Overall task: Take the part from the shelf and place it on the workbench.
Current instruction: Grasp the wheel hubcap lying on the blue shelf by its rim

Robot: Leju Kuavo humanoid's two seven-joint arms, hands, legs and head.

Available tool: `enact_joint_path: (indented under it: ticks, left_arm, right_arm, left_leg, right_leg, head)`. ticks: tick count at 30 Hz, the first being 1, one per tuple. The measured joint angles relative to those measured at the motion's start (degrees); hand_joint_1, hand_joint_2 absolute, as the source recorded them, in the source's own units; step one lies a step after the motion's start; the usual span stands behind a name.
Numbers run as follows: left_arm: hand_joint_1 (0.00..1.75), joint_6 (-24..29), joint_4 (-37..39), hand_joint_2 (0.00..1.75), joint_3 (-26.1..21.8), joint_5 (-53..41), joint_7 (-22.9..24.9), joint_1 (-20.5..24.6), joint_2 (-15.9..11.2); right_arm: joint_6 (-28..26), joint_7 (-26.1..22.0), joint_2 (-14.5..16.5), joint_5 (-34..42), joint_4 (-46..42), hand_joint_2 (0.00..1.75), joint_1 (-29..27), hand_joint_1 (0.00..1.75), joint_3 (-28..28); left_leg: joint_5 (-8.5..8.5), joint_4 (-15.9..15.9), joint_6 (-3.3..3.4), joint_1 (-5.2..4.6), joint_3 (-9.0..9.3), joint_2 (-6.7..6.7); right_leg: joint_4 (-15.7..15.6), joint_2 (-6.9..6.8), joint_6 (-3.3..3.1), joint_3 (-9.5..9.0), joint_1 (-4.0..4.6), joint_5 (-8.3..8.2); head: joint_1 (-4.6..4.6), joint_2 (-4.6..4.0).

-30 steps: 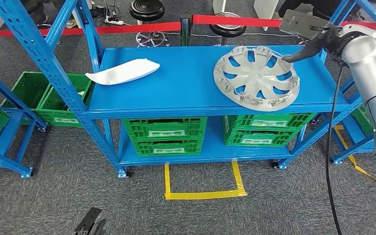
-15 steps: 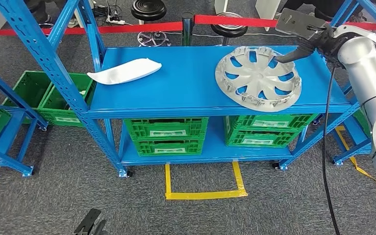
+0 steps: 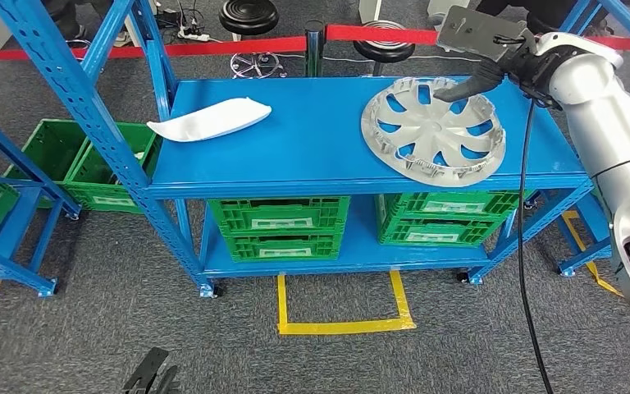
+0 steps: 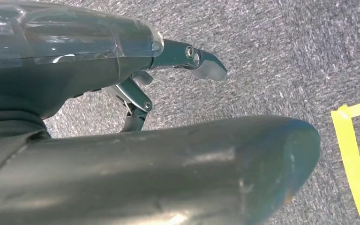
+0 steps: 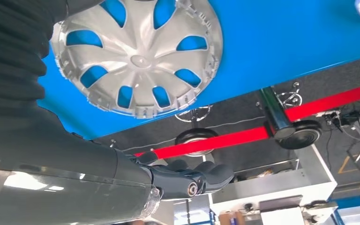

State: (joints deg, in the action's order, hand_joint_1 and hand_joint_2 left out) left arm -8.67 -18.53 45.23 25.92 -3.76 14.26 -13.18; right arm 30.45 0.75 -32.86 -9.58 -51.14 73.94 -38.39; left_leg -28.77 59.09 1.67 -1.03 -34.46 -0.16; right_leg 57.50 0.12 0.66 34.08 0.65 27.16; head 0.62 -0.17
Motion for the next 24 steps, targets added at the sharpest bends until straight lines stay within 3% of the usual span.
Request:
enact_joint_path:
  ticks: [2, 3, 6, 7, 8, 9, 10, 12, 13, 16, 18, 21, 22, 23, 24]
  left_arm:
    - [0.00, 0.19, 0.00, 0.00, -0.05, -0.26, 0.05, 0.02, -0.01]
    - [0.00, 0.27, 0.00, 0.00, -0.06, -0.38, 0.03, 0.01, -0.01]
    - [0.00, 0.28, 0.05, 0.00, -0.10, -0.56, -0.08, -0.14, -0.01]
    - [0.00, 0.28, 0.08, 0.00, -0.11, -0.57, -0.06, -0.18, -0.02]
    - [0.00, 0.27, 0.10, 0.00, -0.12, -0.58, -0.01, -0.17, -0.02]
    - [0.00, 0.27, 0.11, 0.00, -0.13, -0.60, 0.03, -0.13, -0.02]
    - [0.00, 0.27, 0.11, 0.00, -0.15, -0.64, 0.07, -0.08, -0.01]
    - [0.00, 0.27, 0.11, 0.00, -0.24, -0.73, 0.16, 0.02, 0.02]
    - [0.00, 0.27, 0.11, 0.00, -0.31, -0.77, 0.20, 0.05, 0.03]
    - [0.00, 0.27, 0.10, 0.00, -0.46, -0.96, 0.28, 0.08, 0.06]
    - [0.00, 0.28, 0.10, 0.00, -0.49, -1.09, 0.33, 0.16, 0.04]
    - [0.00, 0.35, 0.11, 0.00, -0.54, -1.19, 0.87, 0.30, 0.09]
    - [0.00, 0.37, 0.11, 0.00, -0.55, -1.26, 1.08, 0.31, 0.14]
    - [0.00, 0.39, 0.11, 0.00, -0.56, -1.33, 1.17, 0.31, 0.19]
    - [0.00, 0.40, 0.11, 0.00, -0.57, -1.44, 1.18, 0.31, 0.21]
  right_arm:
    - [-0.03, -0.08, -0.27, -0.03, -0.51, 1.75, -0.12, 0.00, 0.07]
    - [-0.06, -0.15, -0.50, -0.04, -0.68, 1.75, -0.13, 0.00, 0.11]
    - [-0.07, -0.33, -1.03, -0.03, -0.80, 1.75, -0.78, 0.00, 0.07]
    - [-0.07, -0.35, -1.04, -0.03, -0.80, 1.75, -1.14, 0.00, 0.03]
    - [-0.07, -0.36, -1.00, -0.03, -0.82, 1.75, -1.39, 0.00, 0.01]
    - [-0.07, -0.36, -0.93, -0.03, -0.89, 1.75, -1.46, 0.00, 0.02]
    - [-0.08, -0.36, -0.87, -0.03, -1.01, 1.75, -1.42, 0.00, 0.03]
    - [-0.08, -0.36, -0.81, -0.04, -1.28, 1.75, -1.21, 0.00, 0.07]
    - [-0.08, -0.36, -0.80, -0.05, -1.38, 1.75, -1.14, 0.00, 0.08]
    - [-0.09, -0.37, -0.72, -0.09, -1.52, 1.75, -1.05, 0.00, 0.06]
    - [-0.08, -0.38, -0.57, -0.11, -1.69, 1.75, -0.97, 0.00, 0.03]
    - [-0.01, -0.04, -0.30, -0.14, -1.84, 1.75, -0.89, 0.00, -0.02]
    - [0.02, 0.12, -0.22, -0.16, -1.85, 1.75, -0.91, 0.00, -0.04]
    - [0.03, 0.21, -0.15, -0.19, -1.85, 1.75, -0.95, 0.00, -0.07]
    - [0.04, 0.24, -0.10, -0.22, -1.85, 1.75, -0.99, 0.00, -0.08]
  left_leg:
    - [0.54, -0.69, 0.49, 0.25, 0.39, 0.00]
    - [0.78, -1.05, 0.71, 0.39, 0.59, 0.00]
    - [0.99, -1.27, 0.93, 0.41, 0.74, -0.13]
    - [1.00, -1.24, 0.94, 0.41, 0.74, -0.17]
    - [0.99, -1.18, 0.93, 0.41, 0.74, -0.19]
    - [0.97, -1.10, 0.89, 0.41, 0.76, -0.20]
    - [0.91, -1.02, 0.79, 0.40, 0.75, -0.21]
    - [0.92, -0.85, 0.37, 0.32, 0.53, -0.23]
    - [1.05, -0.82, 0.02, 0.32, 0.35, -0.24]
    - [1.36, -0.81, -1.06, 0.33, -0.08, -0.25]
    - [-0.80, 1.18, -1.84, 0.32, -1.14, -0.12]
    - [-6.76, 10.99, -2.98, 1.03, -4.88, 0.05]
    - [-7.58, 13.50, -3.25, 1.29, -5.62, 0.07]
    - [-7.33, 14.13, -3.47, 1.54, -5.45, 0.10]
    - [-6.17, 12.67, -3.65, 1.76, -4.25, 0.14]
  right_leg:
    - [0.91, 0.41, 0.40, 0.14, -0.02, 0.88]
    - [2.71, 0.60, 0.64, 0.63, -0.06, 2.20]
    - [13.21, 0.52, 1.32, 4.51, -0.42, 7.56]
    - [15.55, 0.39, 1.42, 5.54, -0.56, 8.03]
    - [15.92, 0.28, 1.44, 5.75, -0.68, 7.31]
    - [13.95, 0.21, 1.40, 4.94, -0.77, 5.47]
    - [10.37, 0.17, 1.30, 3.42, -0.83, 3.10]
    - [3.59, 0.21, 0.86, 0.26, -0.69, 0.20]
    - [1.65, 0.24, 0.60, -0.59, -0.58, -0.27]
    - [-0.03, 0.16, -0.10, -0.97, -0.61, -0.43]
    - [-1.15, 0.01, -0.83, -0.96, -0.98, -0.88]
    - [-1.36, -0.19, -1.34, 0.01, -1.15, -1.64]
    - [-1.19, -0.22, -1.29, 0.43, -1.17, -1.85]
    - [-0.96, -0.24, -1.17, 0.86, -1.21, -2.04]
    - [-0.69, -0.26, -1.02, 1.30, -1.29, -2.21]
  head:
    - [0.04, 0.00]
    - [0.19, 0.00]
    - [0.67, 0.00]
    - [0.76, 0.00]
    - [0.84, 0.00]
    - [0.95, 0.00]
    - [1.06, 0.00]
    - [1.12, 0.00]
    - [1.12, 0.00]
    - [1.13, 0.00]
    - [0.69, 0.00]
    - [-0.37, 0.00]
    - [-0.53, 0.00]
    - [-0.66, 0.00]
    - [-0.75, 0.00]
